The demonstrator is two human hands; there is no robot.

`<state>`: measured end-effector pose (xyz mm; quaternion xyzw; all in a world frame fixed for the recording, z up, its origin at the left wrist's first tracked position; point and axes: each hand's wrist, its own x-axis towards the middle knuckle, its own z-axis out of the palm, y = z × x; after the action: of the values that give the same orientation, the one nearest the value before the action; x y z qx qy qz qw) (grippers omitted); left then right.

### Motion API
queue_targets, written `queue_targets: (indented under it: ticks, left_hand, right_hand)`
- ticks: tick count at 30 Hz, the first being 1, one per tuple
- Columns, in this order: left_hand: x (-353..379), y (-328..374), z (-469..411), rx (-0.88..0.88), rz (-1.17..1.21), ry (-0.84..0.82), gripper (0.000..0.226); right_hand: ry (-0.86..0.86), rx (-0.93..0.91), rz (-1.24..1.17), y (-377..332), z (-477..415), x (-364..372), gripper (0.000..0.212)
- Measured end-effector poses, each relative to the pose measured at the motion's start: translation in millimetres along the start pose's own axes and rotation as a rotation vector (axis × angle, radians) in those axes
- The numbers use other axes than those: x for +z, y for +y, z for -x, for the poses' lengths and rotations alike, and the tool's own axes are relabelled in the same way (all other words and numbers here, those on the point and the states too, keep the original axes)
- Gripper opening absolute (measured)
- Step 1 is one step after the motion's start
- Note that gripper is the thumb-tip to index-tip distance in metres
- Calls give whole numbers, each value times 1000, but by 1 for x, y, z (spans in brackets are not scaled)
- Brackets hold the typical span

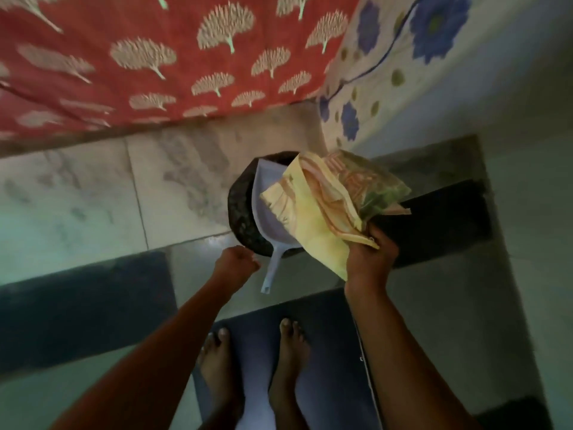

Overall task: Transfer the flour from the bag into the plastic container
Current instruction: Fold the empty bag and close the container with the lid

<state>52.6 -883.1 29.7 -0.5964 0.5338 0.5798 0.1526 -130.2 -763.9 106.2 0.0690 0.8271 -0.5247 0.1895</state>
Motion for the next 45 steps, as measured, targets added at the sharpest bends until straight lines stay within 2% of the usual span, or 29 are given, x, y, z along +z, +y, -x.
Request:
queue_targets:
  ticks: [3,6,11,17,20,22,25,28,31,33,37,41,45]
  left_hand:
    - [27,-20,-35,35,-72,-90,19]
    - [48,-30,-59,118,-103,-143,18]
    - [57,-39,-55,116,46,-105,15]
    - [3,-32,-8,94,195,-72,14]
    - [-37,-21,2,102,207,-2,17]
    - [-57,-15,1,127,206,44,16]
    - [-85,-13,-10,153,205,66,18]
    - [-102,-22,-23,156,196,98,21]
    - [-108,-29,-29,128,247,106,17]
    - [-105,-29,-28,111,292,96,17]
    - [-99,-30,-29,131,353,48,19]
    - [-92,-27,-37,154,356,27,18]
    - [-75,-21,-52,190,404,16,16]
  right_hand:
    - [-5,-12,-7,32,-10,8,27]
    - [-1,-5,-11,56,-16,8,27]
    - [74,111,-72,72,-20,-7,23]
    - [133,186,-120,34,-11,-21,28]
    - [158,171,-56,16,-9,-13,18]
    - [139,135,5,11,-9,0,20]
    - [140,84,60,13,-13,27,24]
    - [221,63,138,21,-15,43,29]
    - [251,113,189,41,-15,48,29]
    - [188,123,230,49,-12,54,28]
    - [-23,-19,398,48,-12,78,32]
    - [-249,-19,632,45,-28,114,37]
    - [-358,-30,742,59,-57,148,31]
